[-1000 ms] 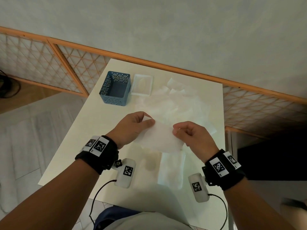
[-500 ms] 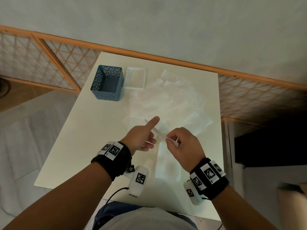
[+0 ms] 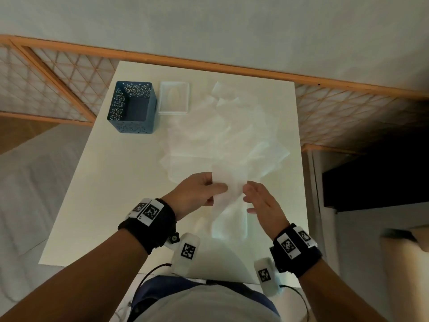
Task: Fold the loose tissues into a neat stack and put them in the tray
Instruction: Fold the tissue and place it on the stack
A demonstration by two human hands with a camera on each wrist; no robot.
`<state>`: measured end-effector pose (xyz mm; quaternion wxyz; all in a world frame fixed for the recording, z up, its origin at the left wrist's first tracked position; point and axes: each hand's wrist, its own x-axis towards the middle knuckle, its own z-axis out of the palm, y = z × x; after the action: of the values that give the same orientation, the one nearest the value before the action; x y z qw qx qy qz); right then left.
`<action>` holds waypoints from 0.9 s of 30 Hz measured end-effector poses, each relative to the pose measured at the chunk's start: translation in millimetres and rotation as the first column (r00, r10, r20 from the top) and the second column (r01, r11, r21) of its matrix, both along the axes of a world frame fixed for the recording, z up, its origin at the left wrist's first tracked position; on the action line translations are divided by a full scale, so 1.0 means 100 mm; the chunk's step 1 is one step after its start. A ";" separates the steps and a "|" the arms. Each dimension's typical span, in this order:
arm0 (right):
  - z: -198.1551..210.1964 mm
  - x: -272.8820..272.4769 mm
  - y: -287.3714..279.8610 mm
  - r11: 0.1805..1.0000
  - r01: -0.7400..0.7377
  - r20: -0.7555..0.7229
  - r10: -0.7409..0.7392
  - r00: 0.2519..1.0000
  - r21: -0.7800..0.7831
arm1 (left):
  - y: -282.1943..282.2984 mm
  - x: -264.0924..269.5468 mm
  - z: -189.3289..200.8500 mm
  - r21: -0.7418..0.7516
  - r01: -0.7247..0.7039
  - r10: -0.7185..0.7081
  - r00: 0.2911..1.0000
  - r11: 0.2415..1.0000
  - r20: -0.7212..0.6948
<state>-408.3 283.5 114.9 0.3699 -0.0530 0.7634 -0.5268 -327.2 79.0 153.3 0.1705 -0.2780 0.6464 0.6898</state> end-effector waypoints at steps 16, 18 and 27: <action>-0.72 0.17 0.27 0.939 -0.055 -0.054 0.078 0.995 0.338 | 0.27 0.07 -1.12 -0.384 0.057 0.016 0.983 0.921 0.185; -0.78 0.19 0.25 0.917 -0.064 -0.066 0.098 0.993 0.394 | 0.32 0.07 -1.20 -0.434 0.072 0.015 0.981 0.898 0.194; -0.92 0.14 0.15 0.842 -0.059 -0.041 0.096 0.995 0.536 | 0.29 0.01 -1.30 -0.526 0.029 0.095 0.974 0.850 0.207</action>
<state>-393.8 298.1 22.9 0.3654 0.0039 0.8889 -0.2762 -326.6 107.7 23.2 0.1483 -0.4013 0.7818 0.4536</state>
